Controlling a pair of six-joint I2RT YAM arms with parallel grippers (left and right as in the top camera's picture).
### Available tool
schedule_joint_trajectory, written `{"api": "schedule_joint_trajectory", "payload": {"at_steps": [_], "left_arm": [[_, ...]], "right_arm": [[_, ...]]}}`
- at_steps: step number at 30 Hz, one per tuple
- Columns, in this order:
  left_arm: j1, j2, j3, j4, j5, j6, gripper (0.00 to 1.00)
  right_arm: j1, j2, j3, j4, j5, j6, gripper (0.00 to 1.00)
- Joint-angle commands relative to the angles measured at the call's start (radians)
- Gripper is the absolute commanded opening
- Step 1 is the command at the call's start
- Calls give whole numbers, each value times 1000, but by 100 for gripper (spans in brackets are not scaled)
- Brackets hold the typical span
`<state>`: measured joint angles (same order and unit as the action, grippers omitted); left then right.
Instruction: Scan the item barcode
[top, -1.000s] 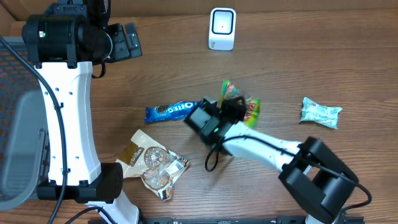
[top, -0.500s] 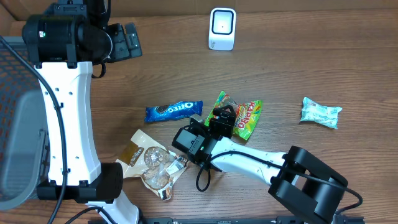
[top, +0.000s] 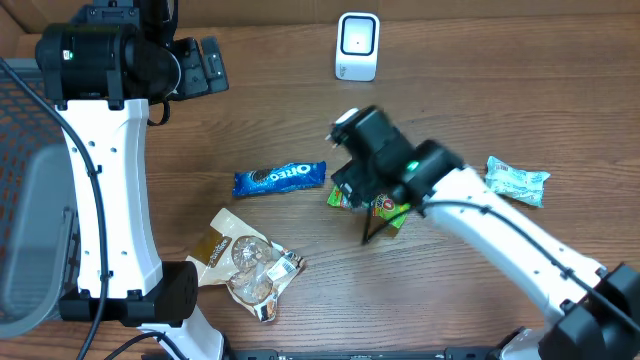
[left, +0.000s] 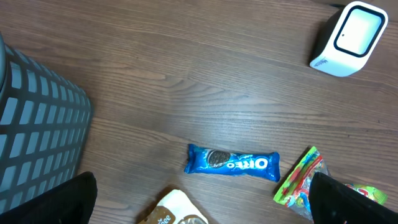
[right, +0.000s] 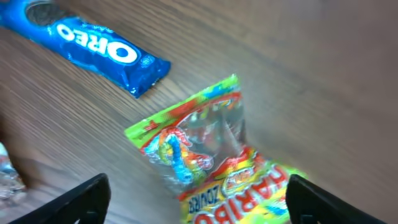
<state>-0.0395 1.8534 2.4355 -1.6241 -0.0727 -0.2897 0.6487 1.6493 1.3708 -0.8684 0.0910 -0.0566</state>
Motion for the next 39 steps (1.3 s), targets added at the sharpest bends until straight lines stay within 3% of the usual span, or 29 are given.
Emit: {"api": "schedule_joint_trajectory", "payload": {"at_steps": [1,4,5,10,12,18,21,31,39], "left_arm": [[-7,4,7,2,-12,-13,100],[-7,4,7,2,-12,-13,100],[-7,4,7,2,-12,-13,100],[-7,4,7,2,-13,-13,100],[-7,4,7,2,-12,-13,100],[-7,4,7,2,-12,-13,100],[-7,4,7,2,-12,-13,100],[-7,4,7,2,-12,-13,99],[-7,4,7,2,-12,-13,100]], "right_arm": [[-87,33,-35,-2,-276,229,75],[-121,62,-43,-61,-276,543,79],[-127,68,-43,-144,-296,806,80],[-72,68,-43,-82,-359,811,80],[-32,68,-43,-21,-331,732,79],[68,71,-43,24,-27,208,82],[75,90,-43,9,13,-26,82],[71,190,-43,19,-16,-293,81],[58,296,-43,42,-13,-320,80]]}}
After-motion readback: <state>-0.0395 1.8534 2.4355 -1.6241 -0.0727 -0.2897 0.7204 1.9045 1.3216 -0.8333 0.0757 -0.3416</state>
